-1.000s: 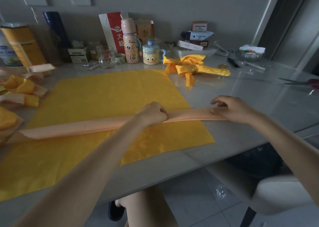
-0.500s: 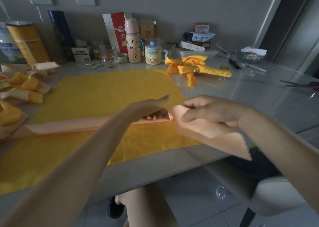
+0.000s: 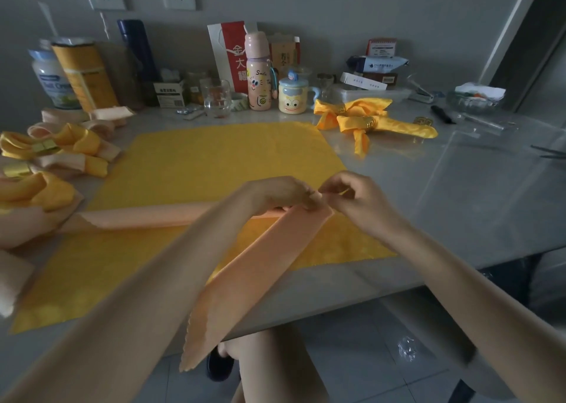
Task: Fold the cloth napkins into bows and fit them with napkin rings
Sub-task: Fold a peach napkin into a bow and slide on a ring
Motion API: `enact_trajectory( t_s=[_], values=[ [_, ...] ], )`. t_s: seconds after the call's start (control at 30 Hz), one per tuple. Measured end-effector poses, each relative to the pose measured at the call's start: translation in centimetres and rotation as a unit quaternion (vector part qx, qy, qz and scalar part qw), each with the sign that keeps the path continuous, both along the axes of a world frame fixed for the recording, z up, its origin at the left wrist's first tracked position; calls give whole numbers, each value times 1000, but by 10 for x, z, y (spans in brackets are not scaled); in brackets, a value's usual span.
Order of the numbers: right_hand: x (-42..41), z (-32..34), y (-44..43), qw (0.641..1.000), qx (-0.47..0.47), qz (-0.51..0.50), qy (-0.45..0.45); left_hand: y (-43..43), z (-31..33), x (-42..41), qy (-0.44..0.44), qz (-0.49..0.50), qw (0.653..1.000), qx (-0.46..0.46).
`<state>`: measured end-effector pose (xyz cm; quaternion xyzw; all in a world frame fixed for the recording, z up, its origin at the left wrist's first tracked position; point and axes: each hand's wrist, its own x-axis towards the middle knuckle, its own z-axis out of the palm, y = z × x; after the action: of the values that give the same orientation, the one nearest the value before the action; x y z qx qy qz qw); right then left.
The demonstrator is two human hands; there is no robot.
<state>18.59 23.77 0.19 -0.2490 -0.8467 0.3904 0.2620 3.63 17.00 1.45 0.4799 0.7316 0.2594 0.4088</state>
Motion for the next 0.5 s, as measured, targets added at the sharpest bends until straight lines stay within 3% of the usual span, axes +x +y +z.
enact_trajectory(
  t_s=[0.2, 0.33, 0.37, 0.5],
  values=[
    [-21, -27, 8, 998, 68, 1, -13, -2, -4, -3, 23, 20, 999, 14],
    [-17, -29, 8, 997, 66, 21, -18, -9, -11, -5, -105, 132, 981, 99],
    [-15, -28, 8, 997, 60, 34, -24, -11, -14, -7, -99, 156, 975, 126],
    [-18, -25, 4, 994, 76, 51, -61, -28, -21, -23, 154, 140, 961, 179]
  ],
)
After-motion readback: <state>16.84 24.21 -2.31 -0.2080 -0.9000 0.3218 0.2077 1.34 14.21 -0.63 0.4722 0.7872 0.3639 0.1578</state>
